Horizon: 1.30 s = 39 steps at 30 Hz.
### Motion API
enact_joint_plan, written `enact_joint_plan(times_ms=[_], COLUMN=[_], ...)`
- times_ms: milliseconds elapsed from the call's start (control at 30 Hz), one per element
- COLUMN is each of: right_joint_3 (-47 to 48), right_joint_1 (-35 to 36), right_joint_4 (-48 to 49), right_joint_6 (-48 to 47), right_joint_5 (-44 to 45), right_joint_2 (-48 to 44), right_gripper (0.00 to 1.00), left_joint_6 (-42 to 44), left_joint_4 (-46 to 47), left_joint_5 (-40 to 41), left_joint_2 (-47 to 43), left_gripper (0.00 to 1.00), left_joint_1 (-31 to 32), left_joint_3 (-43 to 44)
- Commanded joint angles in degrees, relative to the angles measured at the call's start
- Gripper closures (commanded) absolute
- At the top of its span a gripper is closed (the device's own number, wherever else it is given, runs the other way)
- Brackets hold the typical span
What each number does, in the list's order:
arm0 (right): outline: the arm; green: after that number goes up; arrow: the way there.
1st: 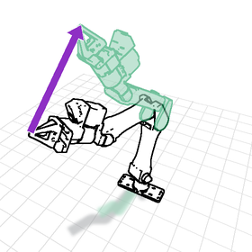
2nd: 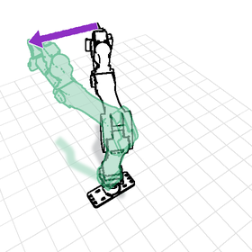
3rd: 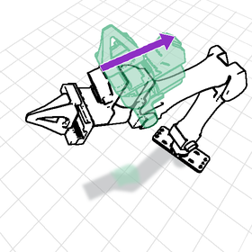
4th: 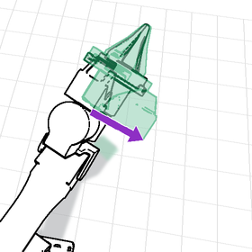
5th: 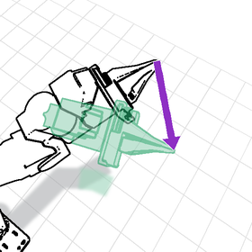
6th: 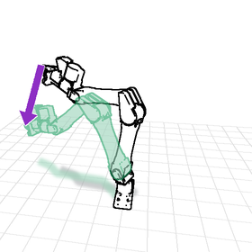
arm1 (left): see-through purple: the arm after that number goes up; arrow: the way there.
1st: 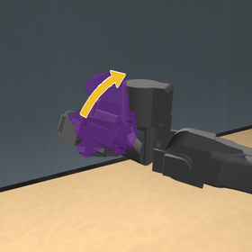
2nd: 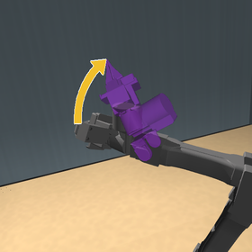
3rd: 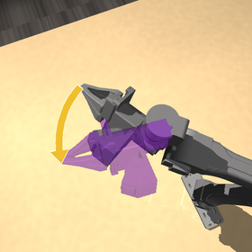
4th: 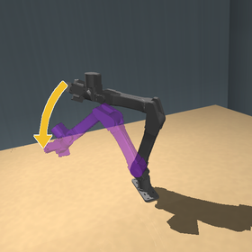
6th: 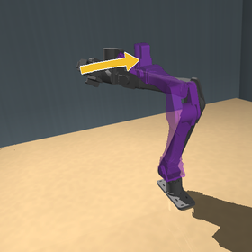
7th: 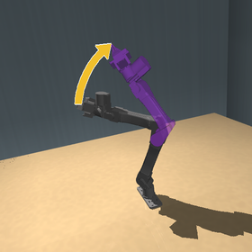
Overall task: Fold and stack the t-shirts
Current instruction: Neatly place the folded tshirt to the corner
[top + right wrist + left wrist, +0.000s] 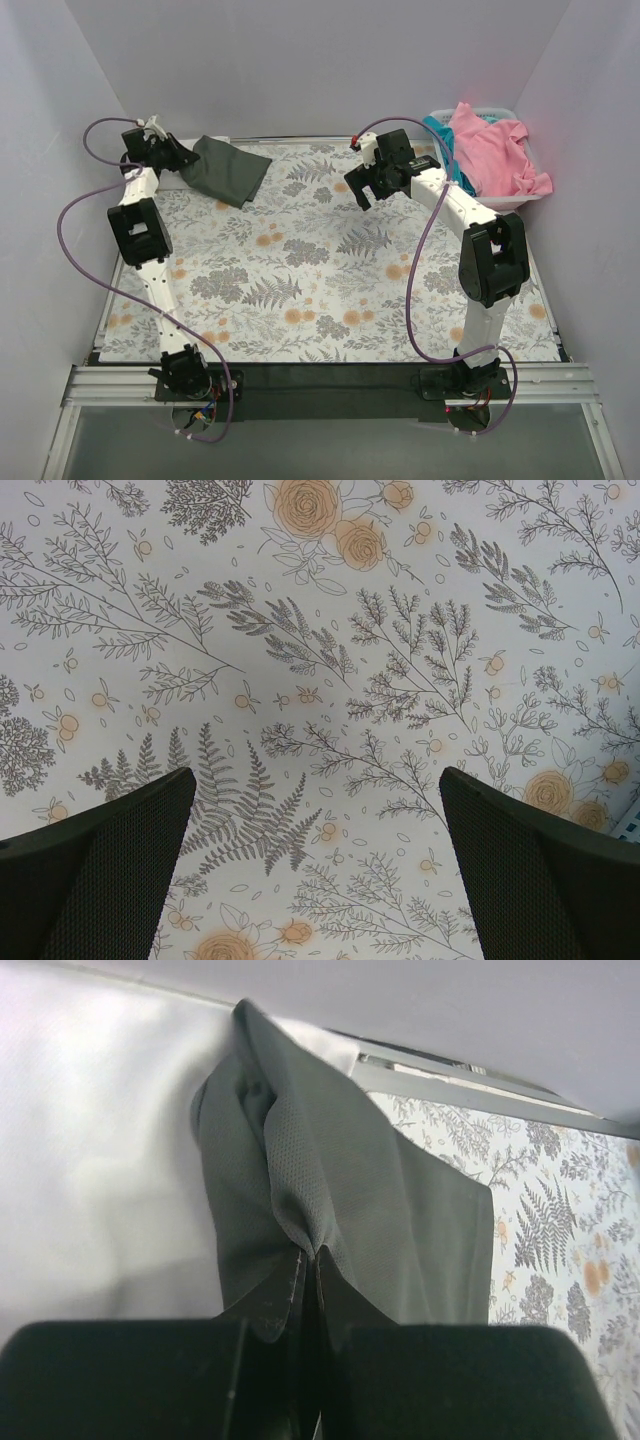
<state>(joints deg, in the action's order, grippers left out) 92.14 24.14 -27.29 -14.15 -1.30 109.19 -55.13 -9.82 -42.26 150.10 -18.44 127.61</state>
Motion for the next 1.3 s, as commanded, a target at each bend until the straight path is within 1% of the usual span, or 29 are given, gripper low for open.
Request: enact_joint_plan(times_ms=[0,167,333,533,600,767,1000,1267], right_joint_3=[0.4,0.6,0.6,0.3,0.1,-0.1,0.0,-0.6], right_joint_1=[0.3,0.4,0.4,0.4,0.4,0.4,0.4,0.4], right_joint_4=[-0.4,-0.5,-0.4,-0.4,-0.4,-0.5,-0.6,-0.6], right_joint_6=[-0.3,-0.3,-0.5,-0.8,-0.8,-0.8,-1.2,-1.1], right_joint_5=[-0.5,-0.5,-0.4,-0.1,0.1,0.1,0.7,0.6], right_joint_2=[-1.5,-1.4,-1.4,-1.6,-1.7,-1.8,-1.6,-1.9], right_gripper=[0.02,0.02,0.02,0.02,0.02,0.02,0.02,0.02], left_joint_6=[3.2,2.7,4.1,2.9,2.0,0.8,1.9,2.8], left_joint_4=[2.6,5.7,7.5,9.5,12.0,13.9,14.7,15.7], left_joint_5=[3.7,10.6,13.8,17.4,17.7,19.9,22.0,24.9], left_joint_2=[-8.3,-10.3,-10.8,-12.1,-12.6,-13.4,-15.5,-15.9], left_gripper=[1.00,1.00,1.00,1.00,1.00,1.00,1.00,1.00], left_joint_1=[3.1,3.8,3.7,2.5,1.9,0.6,-0.5,-2.6], left_joint_3=[2.4,1.8,2.4,2.1,1.8,1.5,0.4,-3.8])
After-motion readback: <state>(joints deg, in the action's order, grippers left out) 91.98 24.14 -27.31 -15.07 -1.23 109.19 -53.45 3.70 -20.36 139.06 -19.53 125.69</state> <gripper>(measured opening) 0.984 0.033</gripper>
